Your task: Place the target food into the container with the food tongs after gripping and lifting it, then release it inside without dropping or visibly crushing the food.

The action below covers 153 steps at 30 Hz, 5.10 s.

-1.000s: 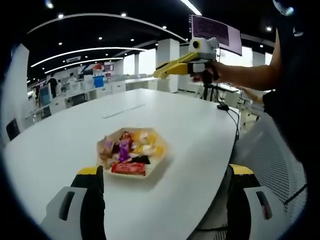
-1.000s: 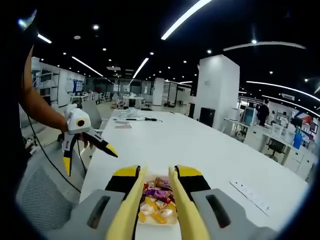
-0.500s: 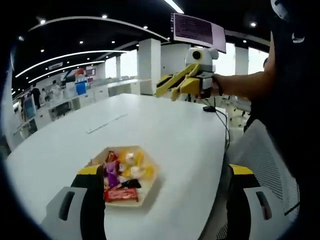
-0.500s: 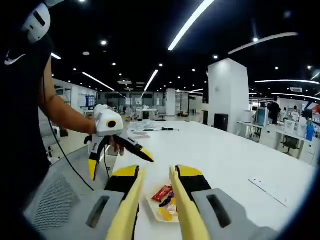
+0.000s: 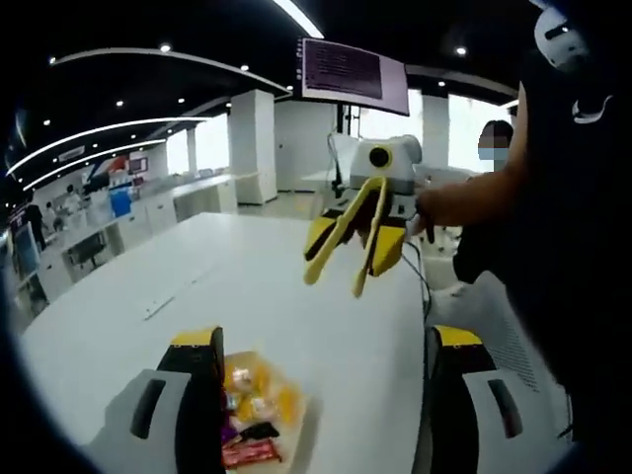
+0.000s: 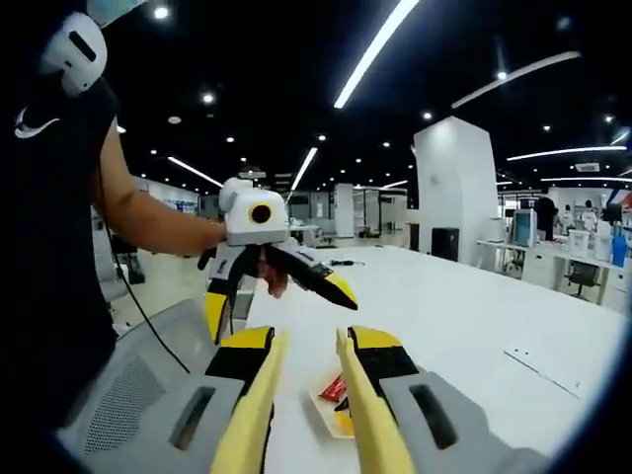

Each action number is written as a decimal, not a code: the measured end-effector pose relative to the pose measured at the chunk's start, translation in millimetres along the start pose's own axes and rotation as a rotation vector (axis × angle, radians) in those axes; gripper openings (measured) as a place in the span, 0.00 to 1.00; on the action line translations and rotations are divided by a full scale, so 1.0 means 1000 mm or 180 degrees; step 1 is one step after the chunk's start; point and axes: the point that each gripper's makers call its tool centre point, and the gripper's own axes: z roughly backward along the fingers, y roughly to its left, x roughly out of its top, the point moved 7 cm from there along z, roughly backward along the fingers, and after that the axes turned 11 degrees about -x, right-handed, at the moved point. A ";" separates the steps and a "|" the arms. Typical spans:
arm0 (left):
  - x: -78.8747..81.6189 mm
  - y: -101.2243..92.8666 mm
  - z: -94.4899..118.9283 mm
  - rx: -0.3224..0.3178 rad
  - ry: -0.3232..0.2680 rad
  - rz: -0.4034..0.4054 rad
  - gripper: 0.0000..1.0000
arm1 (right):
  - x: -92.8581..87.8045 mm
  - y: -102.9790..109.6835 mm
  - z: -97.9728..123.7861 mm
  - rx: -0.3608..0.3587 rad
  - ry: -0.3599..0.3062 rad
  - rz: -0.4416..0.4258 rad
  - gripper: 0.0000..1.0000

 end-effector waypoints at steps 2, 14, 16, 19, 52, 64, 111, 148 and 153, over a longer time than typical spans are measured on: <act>0.001 -0.001 -0.005 -0.0111 0.0017 -0.0021 0.70 | 0.001 0.001 0.001 0.0025 -0.0009 -0.0005 0.28; 0.008 0.000 -0.035 -0.0562 0.0046 -0.0078 0.45 | -0.013 0.002 0.008 0.0019 0.0021 -0.0100 0.28; 0.009 0.001 -0.038 -0.0603 0.0029 -0.0080 0.42 | -0.014 0.001 0.009 0.0017 0.0030 -0.0165 0.28; 0.010 0.003 -0.041 -0.0630 0.0007 -0.0074 0.37 | -0.011 0.002 0.010 0.0058 0.0012 -0.0159 0.28; 0.002 0.005 -0.041 -0.0743 0.0292 0.0006 0.18 | -0.032 0.001 0.012 0.0044 0.0289 -0.0345 0.25; -0.008 0.010 -0.036 -0.0658 0.0345 -0.0001 0.16 | -0.029 -0.008 0.020 -0.0050 0.0274 -0.0396 0.25; -0.109 -0.009 -0.046 -0.0128 0.0923 -0.0554 0.14 | -0.144 0.015 0.012 -0.0036 0.1333 -0.0142 0.24; -0.165 0.002 -0.060 -0.0098 0.1423 -0.0436 0.13 | -0.192 0.012 0.021 -0.0329 0.1732 -0.0408 0.21; -0.163 0.002 -0.062 -0.0103 0.1534 -0.0471 0.15 | -0.192 0.009 0.024 -0.0400 0.1740 -0.0369 0.21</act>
